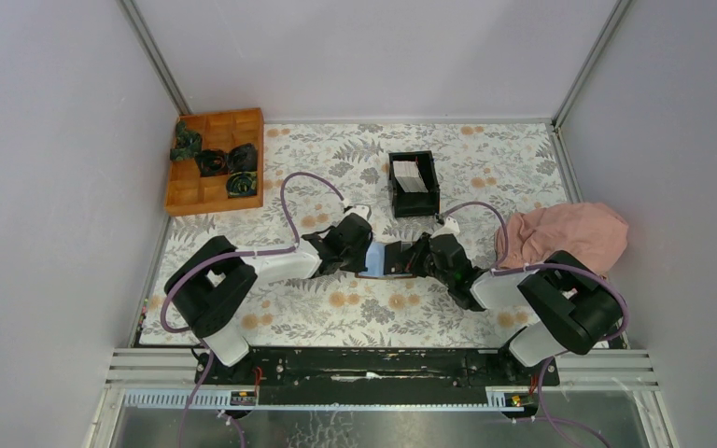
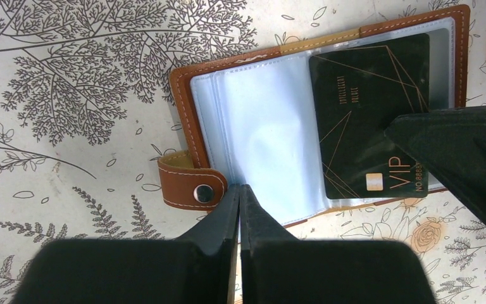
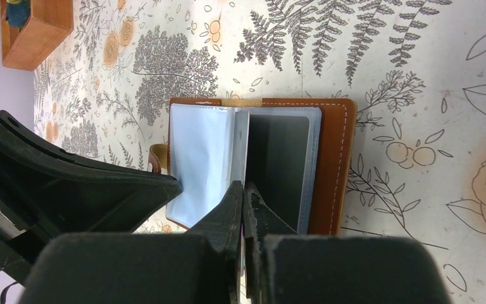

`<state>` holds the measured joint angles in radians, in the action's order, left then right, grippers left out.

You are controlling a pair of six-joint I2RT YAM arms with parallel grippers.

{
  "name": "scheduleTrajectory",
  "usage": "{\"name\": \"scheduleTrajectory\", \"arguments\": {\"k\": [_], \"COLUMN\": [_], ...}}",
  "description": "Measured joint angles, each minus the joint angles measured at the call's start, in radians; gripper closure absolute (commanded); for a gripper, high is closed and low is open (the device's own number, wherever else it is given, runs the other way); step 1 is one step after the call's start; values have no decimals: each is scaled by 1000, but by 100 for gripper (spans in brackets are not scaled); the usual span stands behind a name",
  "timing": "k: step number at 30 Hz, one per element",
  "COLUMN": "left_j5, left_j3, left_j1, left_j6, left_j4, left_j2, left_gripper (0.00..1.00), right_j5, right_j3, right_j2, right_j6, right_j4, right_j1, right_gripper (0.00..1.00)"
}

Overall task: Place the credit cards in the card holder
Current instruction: Insert the credit card into the card holder.

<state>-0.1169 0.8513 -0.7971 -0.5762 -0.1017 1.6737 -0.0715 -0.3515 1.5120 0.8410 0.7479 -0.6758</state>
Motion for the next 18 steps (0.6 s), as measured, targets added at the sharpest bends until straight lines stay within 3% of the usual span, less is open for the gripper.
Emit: {"name": "scheduleTrajectory", "arguments": {"k": [18], "left_j5": [-55], "left_j3": [27], "left_j1": [-23], "left_j6": [-27], "left_j4": [-41], "left_j2": [14], "left_gripper": [100], "right_j5": [-44], "right_j3": [-25], "right_j2": [72], "right_j6": [16], "right_j4": [60], "right_j1": [-26], "right_gripper": [100]}}
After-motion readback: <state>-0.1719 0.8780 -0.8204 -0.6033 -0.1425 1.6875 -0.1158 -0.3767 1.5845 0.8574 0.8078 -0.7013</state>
